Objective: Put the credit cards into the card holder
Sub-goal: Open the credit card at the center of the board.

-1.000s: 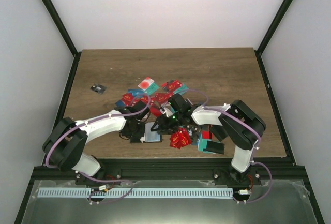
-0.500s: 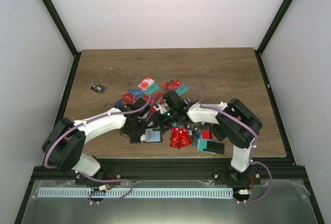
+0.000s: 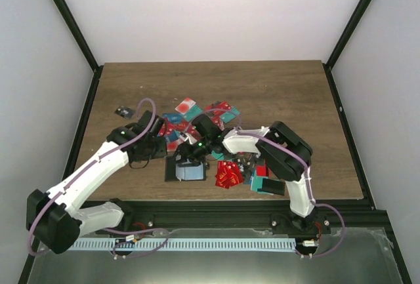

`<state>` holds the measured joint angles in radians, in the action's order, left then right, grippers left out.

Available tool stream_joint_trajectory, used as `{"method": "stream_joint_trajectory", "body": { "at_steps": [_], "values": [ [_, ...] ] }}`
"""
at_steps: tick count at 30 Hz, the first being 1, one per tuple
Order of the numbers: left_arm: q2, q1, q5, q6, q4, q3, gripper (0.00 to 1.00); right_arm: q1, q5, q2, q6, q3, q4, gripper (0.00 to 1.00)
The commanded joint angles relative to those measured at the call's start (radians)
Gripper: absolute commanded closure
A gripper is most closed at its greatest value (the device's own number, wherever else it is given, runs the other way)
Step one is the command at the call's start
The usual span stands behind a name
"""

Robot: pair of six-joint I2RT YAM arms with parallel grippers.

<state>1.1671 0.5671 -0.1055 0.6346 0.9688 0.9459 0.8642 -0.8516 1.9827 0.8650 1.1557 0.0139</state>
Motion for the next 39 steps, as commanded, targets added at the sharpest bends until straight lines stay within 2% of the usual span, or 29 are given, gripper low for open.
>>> {"method": "stream_joint_trajectory", "body": {
  "at_steps": [1,6,10,14,22,30,39],
  "values": [
    [-0.059,-0.029,0.008,0.012,0.056,-0.023,0.79,0.02,-0.049,0.076,0.019,0.084,0.027,0.45],
    [-0.082,-0.033,0.106,-0.019,0.016,-0.045,0.79,0.021,-0.062,0.151,0.01,0.15,0.013,0.43],
    [-0.076,-0.035,0.175,-0.026,-0.022,-0.078,0.79,0.021,-0.059,0.204,-0.074,0.264,-0.121,0.42],
    [-0.052,-0.036,0.219,-0.026,-0.058,-0.107,0.79,0.012,-0.047,0.171,-0.128,0.306,-0.203,0.41],
    [0.014,-0.049,0.298,0.0,-0.184,-0.204,0.8,-0.03,-0.029,0.009,-0.131,0.19,-0.221,0.41],
    [0.091,-0.05,0.308,-0.011,-0.252,-0.236,0.83,-0.042,0.108,-0.129,-0.156,0.04,-0.289,0.41],
    [0.113,-0.049,0.257,0.0,-0.246,-0.25,0.87,-0.042,0.126,-0.109,-0.141,-0.045,-0.245,0.41]
  ]
}}
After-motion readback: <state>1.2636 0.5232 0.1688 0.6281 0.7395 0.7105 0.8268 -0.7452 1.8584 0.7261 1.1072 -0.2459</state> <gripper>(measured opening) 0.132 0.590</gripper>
